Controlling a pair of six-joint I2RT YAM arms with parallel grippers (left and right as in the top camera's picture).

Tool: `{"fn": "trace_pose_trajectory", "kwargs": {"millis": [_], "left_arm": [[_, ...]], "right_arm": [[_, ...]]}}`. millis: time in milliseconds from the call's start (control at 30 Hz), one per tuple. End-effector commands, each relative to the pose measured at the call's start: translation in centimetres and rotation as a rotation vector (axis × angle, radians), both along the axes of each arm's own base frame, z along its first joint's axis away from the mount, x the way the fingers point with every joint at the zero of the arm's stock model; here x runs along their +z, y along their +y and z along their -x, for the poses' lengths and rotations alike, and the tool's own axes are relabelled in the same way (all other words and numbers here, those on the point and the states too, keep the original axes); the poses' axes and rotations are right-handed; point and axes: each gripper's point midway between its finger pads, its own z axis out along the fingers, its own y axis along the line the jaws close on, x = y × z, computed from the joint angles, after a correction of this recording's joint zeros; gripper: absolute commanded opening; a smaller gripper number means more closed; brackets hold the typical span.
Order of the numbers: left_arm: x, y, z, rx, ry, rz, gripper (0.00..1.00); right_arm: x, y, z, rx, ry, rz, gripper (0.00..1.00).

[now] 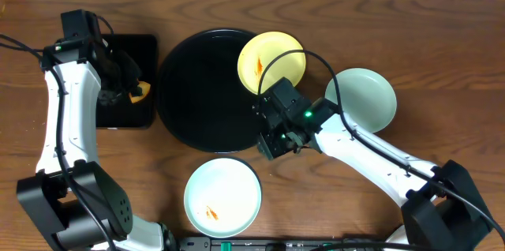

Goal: Clean dirty plates on tray and stack at the side
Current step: 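Grip the lower pale green plate rim with the right gripper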

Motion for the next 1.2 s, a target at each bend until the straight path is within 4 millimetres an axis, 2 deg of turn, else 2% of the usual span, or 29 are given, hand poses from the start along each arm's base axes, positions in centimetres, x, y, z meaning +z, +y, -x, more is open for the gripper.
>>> {"fn": "trace_pose_trajectory", "kwargs": {"millis": [0, 233, 533, 667, 833, 900, 1033, 1167], "left_arm": [[-0.2, 0.2, 0.1, 0.001, 0.007, -0.004, 0.08], [-0.2, 0.2, 0.2, 0.0, 0.008, -0.005, 0.08], [-0.2, 0.2, 0.1, 0.0, 0.006, -0.004, 0.08], [-0.2, 0.2, 0.1, 0.001, 0.006, -0.004, 0.08], [-0.2, 0.2, 0.1, 0.0, 0.006, -0.005, 0.08], [-0.2, 0.2, 0.1, 0.001, 0.006, -0.005, 0.08], [-0.2, 0.2, 0.1, 0.0, 0.006, -0.005, 0.08], [-0.2, 0.2, 0.1, 0.0, 0.007, -0.005, 0.08]], "right_arm": [[-0.5, 1.0, 1.8, 0.035, 0.106, -0.034, 0.48], [-3.7, 1.3, 3.6, 0.055, 0.237, 0.008, 0.47], [-5.0, 1.0, 4.2, 0.091, 0.281, 0.052, 0.42], [-4.4, 2.0, 3.9, 0.158, 0.249, 0.034, 0.41], [-3.4, 4.0, 1.8, 0.185, 0.132, 0.046, 0.41], [-3.9, 4.7, 1.7, 0.2, 0.121, 0.061, 0.41], [-5.6, 5.0, 2.7, 0.234, 0.191, 0.103, 0.4], [-5.9, 5.8, 3.1, 0.286, 0.212, 0.132, 0.38]]}}
